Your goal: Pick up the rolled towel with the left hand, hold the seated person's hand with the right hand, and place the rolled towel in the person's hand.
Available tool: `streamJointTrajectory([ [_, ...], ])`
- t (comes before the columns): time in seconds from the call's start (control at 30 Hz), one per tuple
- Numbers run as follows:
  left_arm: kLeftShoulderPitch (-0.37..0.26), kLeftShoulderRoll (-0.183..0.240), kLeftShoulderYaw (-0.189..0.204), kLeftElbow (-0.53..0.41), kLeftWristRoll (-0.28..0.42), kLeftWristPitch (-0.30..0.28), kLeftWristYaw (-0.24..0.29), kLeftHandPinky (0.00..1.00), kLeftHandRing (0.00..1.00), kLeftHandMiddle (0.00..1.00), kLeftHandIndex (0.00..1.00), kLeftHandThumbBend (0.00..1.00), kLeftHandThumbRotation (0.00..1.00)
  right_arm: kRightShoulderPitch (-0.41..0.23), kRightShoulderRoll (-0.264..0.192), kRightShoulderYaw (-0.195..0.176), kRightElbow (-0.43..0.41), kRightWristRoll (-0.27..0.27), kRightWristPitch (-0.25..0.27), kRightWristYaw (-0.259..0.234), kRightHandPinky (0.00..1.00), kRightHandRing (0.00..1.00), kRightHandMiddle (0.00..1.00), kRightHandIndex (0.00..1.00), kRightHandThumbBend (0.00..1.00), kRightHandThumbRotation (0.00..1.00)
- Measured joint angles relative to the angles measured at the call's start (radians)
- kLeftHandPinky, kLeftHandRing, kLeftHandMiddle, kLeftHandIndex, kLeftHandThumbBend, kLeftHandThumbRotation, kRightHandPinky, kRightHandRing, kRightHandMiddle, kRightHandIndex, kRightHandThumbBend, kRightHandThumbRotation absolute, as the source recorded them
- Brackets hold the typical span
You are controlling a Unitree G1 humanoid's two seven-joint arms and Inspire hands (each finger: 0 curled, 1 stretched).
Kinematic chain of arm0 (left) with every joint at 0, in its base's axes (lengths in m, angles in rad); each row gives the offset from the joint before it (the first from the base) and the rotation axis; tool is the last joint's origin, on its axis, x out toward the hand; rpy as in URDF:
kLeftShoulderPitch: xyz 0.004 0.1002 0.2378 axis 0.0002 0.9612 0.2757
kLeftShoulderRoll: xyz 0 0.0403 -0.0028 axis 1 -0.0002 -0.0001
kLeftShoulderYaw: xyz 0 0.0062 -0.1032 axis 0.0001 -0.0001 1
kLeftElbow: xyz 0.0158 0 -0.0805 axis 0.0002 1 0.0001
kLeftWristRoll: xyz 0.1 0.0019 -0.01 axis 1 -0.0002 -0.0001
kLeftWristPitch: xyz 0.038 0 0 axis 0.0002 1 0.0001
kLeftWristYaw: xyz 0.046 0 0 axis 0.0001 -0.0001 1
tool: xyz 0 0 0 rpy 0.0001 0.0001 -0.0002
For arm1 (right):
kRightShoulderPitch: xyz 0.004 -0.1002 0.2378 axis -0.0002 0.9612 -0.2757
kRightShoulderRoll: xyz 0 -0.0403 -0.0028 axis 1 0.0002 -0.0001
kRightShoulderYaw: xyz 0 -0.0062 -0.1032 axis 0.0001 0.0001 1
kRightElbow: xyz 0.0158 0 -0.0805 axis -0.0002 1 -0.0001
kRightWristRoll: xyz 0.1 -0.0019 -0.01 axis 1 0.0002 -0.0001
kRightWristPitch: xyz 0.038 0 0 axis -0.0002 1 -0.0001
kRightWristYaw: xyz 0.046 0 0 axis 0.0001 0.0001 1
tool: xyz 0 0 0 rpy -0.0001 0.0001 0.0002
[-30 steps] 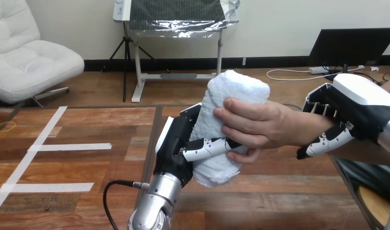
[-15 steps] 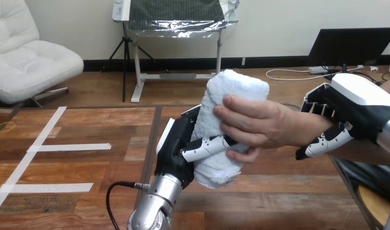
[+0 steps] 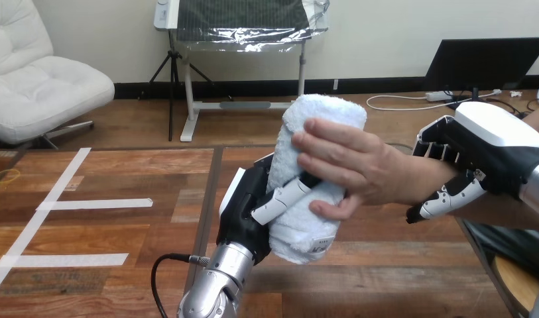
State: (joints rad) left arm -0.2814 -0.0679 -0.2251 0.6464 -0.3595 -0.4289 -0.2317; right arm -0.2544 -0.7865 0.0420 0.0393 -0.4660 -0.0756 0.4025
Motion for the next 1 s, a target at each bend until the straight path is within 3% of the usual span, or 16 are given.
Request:
streamJointTrajectory([
  [1.0, 0.001, 0.0, -0.001, -0.001, -0.04, 0.005, -0.012, 0.29, 0.35, 0.41, 0.44, 0.72, 1.0, 0.0, 0.0, 0.0, 0.001, 0.0, 0.0, 0.008, 0.34, 0.39, 0.44, 0.47, 0.9, 0.18],
])
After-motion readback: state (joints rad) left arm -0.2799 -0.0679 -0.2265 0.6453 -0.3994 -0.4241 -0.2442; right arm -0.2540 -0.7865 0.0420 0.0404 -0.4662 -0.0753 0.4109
